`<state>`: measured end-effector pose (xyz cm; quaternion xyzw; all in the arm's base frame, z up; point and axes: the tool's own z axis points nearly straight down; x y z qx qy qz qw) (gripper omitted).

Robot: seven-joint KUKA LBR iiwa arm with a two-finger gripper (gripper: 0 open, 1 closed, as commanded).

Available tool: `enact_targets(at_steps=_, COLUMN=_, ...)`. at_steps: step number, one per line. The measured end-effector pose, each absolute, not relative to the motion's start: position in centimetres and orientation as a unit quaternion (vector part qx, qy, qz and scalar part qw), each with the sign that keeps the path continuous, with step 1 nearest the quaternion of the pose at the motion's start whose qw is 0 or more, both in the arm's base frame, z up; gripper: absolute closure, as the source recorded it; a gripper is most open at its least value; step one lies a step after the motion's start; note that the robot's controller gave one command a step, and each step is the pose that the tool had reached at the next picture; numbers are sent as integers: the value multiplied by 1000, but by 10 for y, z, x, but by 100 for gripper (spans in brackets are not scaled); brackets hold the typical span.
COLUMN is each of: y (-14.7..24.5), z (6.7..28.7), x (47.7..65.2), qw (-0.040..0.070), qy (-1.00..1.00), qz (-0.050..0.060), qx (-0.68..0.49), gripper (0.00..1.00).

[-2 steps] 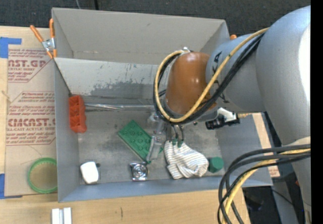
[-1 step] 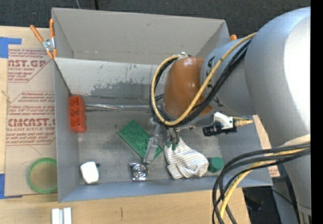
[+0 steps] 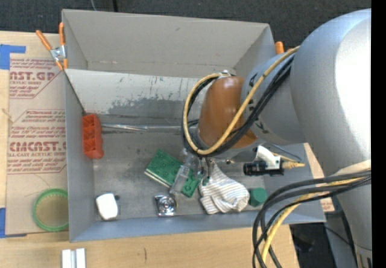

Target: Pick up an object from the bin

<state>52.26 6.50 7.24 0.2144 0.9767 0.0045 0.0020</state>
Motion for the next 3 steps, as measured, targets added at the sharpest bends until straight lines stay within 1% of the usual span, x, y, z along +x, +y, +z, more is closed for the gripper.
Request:
enact_targets(at_steps=2, y=65, z=75, x=522, qw=1, qy=977, qz=4, qx=214, gripper=100)
enact_targets(at_steps=3, y=64, z=84, x=520, qw=-2, qy=977, qz=3, qx=214, gripper=100)
